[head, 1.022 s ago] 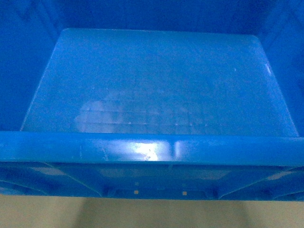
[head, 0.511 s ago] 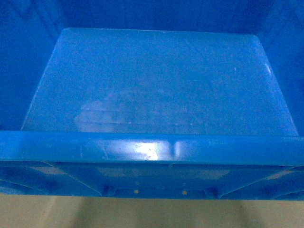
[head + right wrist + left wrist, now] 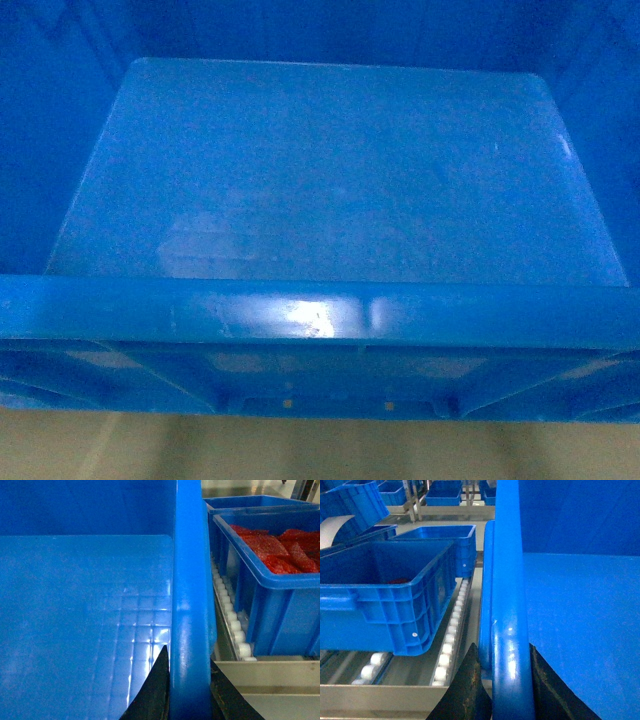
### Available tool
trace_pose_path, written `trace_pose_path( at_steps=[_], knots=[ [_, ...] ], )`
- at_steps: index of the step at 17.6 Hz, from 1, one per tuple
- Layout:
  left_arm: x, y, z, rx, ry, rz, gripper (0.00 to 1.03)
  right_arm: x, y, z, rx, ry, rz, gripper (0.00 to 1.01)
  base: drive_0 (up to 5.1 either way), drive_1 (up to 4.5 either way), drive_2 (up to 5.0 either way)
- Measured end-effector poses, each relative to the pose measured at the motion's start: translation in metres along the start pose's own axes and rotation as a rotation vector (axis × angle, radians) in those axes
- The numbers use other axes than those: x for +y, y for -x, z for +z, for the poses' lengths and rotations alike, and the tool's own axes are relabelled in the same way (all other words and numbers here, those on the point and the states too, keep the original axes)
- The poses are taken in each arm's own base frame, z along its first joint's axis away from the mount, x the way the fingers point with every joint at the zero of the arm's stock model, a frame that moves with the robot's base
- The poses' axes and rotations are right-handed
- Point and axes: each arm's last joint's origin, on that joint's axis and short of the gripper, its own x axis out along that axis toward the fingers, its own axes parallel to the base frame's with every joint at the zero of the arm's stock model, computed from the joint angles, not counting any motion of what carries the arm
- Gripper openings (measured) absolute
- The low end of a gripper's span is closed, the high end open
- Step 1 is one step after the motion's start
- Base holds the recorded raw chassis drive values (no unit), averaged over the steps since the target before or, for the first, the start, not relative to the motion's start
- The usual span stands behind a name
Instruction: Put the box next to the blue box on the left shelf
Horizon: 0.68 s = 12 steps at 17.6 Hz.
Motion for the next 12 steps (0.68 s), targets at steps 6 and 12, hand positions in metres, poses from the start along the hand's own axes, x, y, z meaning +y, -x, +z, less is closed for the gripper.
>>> trace_pose_path(
  at_steps=[6,12],
  knots=[
    [-0.0001,0.0000,-0.0001,0.001,0.000,0.000,0.17,0.0000,0.0000,0.0000,0.000,0.000,0.001,0.09,0.0,4.11,-4.2],
    [-0.0001,0.0000,0.0000,0.000,0.000,0.000,0.17,0.0000,0.0001,0.0001,-0.001,0.000,0.001,0.09,0.0,4.15,-4.2]
  ],
)
